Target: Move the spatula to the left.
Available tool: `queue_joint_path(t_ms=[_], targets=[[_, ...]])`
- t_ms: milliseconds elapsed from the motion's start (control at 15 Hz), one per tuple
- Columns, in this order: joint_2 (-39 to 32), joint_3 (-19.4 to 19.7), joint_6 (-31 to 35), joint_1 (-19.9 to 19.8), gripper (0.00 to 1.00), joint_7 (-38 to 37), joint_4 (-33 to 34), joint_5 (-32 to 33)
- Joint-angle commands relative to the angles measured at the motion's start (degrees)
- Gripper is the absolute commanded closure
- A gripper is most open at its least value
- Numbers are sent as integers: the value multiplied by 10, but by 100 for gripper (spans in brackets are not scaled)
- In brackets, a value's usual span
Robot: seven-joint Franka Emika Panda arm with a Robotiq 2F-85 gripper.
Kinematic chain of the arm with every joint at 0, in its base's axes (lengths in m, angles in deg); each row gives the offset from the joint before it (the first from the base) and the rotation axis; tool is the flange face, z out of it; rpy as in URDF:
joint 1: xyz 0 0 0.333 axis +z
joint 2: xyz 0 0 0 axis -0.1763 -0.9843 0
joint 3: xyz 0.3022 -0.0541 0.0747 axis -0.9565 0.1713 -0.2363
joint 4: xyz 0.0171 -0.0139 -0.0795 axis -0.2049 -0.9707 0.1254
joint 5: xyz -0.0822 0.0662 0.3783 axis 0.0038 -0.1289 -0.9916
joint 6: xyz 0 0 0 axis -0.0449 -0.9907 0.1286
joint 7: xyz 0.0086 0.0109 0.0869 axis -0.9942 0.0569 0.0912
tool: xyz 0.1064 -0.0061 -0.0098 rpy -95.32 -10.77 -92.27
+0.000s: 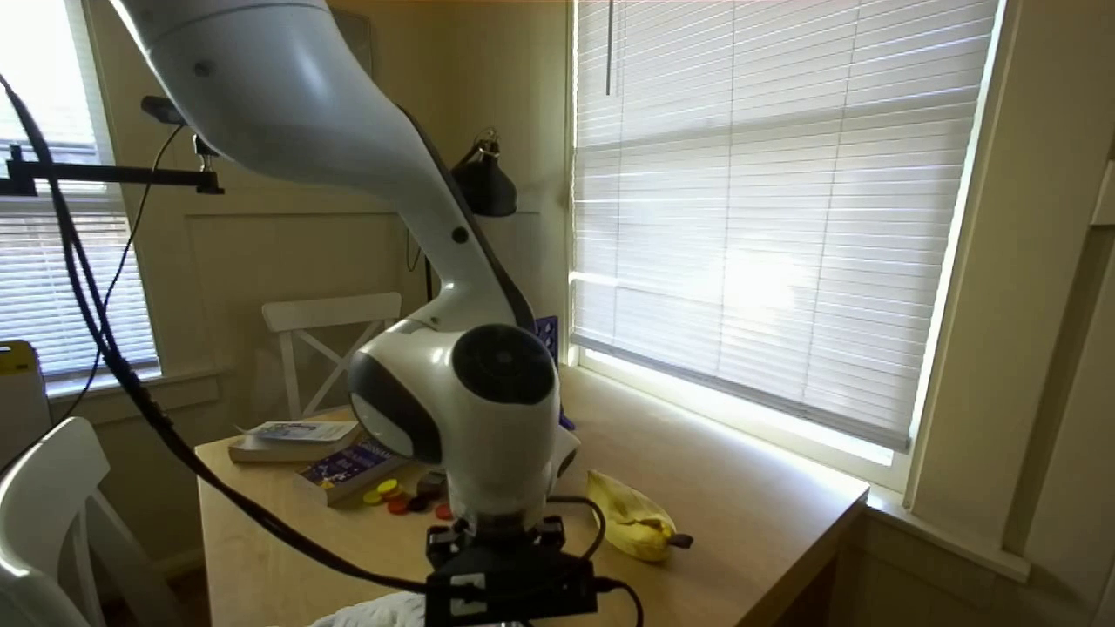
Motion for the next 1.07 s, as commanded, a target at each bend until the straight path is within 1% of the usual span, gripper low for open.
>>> queue_joint_path(t_ms=[0,67,133,200,267,467,533,600,667,733,1000], targets=[[116,56,-1,66,2,-36,-58,-34],[139,80,11,93,0,-91,-65,-11],[149,72,31,85,0,-149,-74,29],[152,121,36,128,0,-188,-81,51],[161,131,39,135,0,-232,-83,73],[153,169,40,158,0,-361,-76,163],[148,211,32,194,0,-404,-71,195],[140,237,10,213,0,-446,-61,232],[147,192,26,174,0,-374,-68,177],[147,202,25,182,0,-386,-68,186],[147,197,25,180,0,-385,-68,185]])
